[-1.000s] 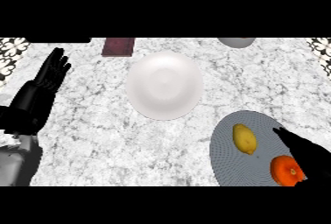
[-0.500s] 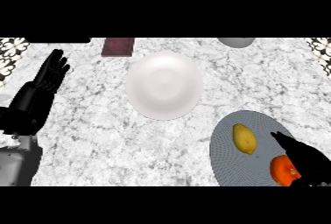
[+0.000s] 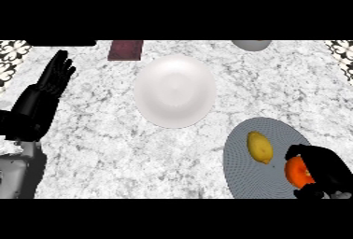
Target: Pick the squash from the placemat and place it in the plate
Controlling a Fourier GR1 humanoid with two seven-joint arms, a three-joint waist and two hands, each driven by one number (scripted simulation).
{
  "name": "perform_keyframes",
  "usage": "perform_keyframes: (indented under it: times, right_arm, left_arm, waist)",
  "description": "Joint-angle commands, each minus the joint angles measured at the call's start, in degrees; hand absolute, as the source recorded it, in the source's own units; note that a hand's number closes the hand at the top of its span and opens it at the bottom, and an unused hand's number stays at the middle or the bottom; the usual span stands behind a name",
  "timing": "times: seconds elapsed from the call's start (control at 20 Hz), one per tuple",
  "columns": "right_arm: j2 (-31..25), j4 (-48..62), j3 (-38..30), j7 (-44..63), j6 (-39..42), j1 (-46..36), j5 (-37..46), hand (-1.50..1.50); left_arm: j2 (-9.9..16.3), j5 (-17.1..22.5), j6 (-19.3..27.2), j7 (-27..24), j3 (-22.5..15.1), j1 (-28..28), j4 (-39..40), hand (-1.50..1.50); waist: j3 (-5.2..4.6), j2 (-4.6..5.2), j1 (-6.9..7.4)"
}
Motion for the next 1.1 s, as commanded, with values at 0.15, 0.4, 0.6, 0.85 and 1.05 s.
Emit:
perform_keyframes:
  times: [0.15, 0.4, 0.6, 0.85, 1.05]
  right_arm:
    - [12.31, -4.39, -3.1, 27.45, -9.86, 9.07, 8.16, 1.5]
    - [20.14, -9.73, -2.52, 43.46, -18.12, 16.45, 18.31, 1.5]
    - [26.66, -17.16, 4.48, 50.76, -20.69, 19.94, 31.42, 1.5]
    - [33.11, -26.65, 15.11, 52.87, -19.21, 18.91, 47.43, 1.5]
    - [33.28, -31.16, 24.57, 55.57, -18.82, 13.5, 55.51, 1.5]
  left_arm:
    - [1.13, -0.26, 1.0, 0.51, 2.23, 2.5, -0.52, 0.0]
    - [1.9, -0.33, 1.67, 0.4, 3.86, 2.53, 0.15, 0.0]
    - [1.9, -0.49, 1.51, 0.68, 3.39, 2.73, -1.14, 0.0]
    - [1.72, 0.72, -0.64, 1.51, 2.05, 1.69, -1.02, 0.0]
    - [0.7, -0.65, 0.51, 0.63, 1.2, 1.33, -0.93, 0.0]
  waist:
    - [-0.29, -1.23, -4.13]
    - [-0.53, -1.32, -6.13]
    - [-0.46, -1.36, -4.22]
    - [-0.37, -1.01, -2.29]
    - [-0.27, -0.71, -1.0]
